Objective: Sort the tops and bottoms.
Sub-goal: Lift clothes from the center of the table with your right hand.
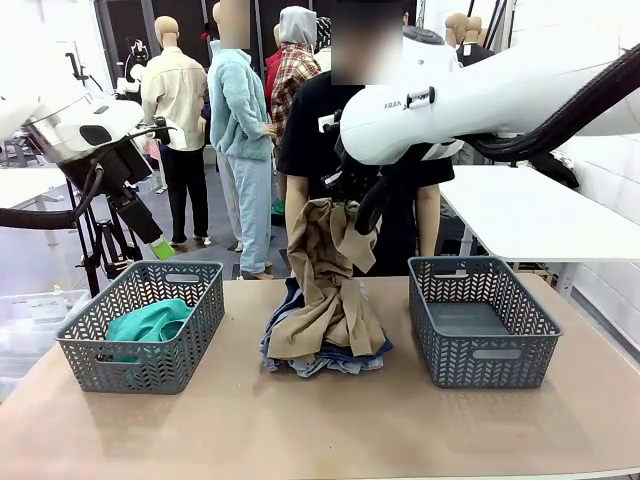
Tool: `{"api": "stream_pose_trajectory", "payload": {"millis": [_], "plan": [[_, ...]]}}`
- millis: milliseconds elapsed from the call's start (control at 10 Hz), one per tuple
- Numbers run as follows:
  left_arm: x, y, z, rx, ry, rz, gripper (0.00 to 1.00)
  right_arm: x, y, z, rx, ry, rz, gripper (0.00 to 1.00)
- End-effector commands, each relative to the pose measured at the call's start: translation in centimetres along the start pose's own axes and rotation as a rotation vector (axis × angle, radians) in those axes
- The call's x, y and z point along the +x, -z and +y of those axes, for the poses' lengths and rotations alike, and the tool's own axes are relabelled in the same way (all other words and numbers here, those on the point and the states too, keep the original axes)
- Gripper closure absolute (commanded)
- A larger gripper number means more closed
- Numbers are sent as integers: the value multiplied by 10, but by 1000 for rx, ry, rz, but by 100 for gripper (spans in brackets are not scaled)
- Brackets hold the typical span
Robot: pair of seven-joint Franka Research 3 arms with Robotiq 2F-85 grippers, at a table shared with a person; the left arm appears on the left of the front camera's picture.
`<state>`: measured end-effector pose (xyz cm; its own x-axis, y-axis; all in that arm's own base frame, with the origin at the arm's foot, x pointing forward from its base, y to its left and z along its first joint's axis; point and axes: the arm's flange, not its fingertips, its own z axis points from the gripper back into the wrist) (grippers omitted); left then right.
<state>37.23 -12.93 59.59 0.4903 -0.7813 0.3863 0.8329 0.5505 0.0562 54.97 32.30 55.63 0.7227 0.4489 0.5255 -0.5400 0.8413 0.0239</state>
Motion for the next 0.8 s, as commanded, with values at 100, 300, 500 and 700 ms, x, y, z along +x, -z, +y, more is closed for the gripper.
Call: {"api": "stream_pose_trajectory", "payload": {"millis": [100,300,500,700], "plan": [[1,-1,0,-1,-1,-3,7,0,0,0,0,0,0,100],[1,-1,0,-1,-1,-3,7,15,-42,-6,-107,15,-86,100],[1,-1,0,-1,-1,-3,7,39,-111,-13,-155,40,-249,100],[1,-1,0,-1,-1,-3,7,53,-155,-6,-184,3,-378,100]]}}
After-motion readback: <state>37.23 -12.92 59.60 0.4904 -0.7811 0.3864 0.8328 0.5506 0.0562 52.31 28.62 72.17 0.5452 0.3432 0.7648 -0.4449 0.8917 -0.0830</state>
